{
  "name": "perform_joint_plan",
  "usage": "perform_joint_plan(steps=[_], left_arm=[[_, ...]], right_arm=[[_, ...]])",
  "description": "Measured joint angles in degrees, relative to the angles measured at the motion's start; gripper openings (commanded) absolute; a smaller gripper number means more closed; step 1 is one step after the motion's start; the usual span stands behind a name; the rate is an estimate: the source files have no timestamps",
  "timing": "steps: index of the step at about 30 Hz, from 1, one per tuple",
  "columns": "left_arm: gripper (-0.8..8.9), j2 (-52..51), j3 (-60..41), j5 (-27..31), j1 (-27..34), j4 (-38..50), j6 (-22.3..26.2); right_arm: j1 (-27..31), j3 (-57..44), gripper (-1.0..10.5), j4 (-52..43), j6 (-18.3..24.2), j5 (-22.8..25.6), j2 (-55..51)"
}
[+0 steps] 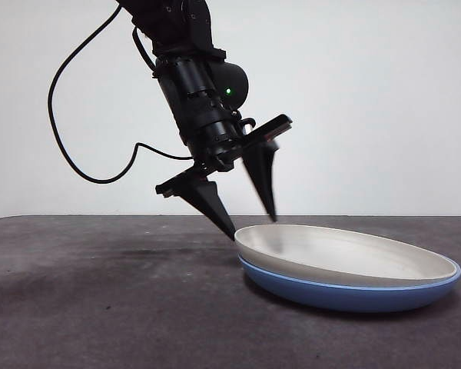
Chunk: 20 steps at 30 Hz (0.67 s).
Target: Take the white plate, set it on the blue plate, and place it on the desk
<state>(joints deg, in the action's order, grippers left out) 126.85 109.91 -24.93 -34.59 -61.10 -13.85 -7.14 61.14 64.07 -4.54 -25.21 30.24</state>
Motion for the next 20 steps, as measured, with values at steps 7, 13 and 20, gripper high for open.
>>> perform_joint_plan(steps=[7,13,20], left_arm=[[6.63,0.02,4.61,-0.33,-0.04,-2.54,0.92],[6.62,0.02,12.98,-0.35,0.74,-11.58,5.03],[6.59,-3.41,15.58,-0.31,2.12,-19.89,11.23]], right_arm=[[0.00,0.00,7.0,-0.04,0.00,0.00,0.00],[0.00,0.00,7.0,-0.44,-0.04,0.92,0.00],[0.00,0.00,7.0,-0.44,-0.44,3.02,0.09]])
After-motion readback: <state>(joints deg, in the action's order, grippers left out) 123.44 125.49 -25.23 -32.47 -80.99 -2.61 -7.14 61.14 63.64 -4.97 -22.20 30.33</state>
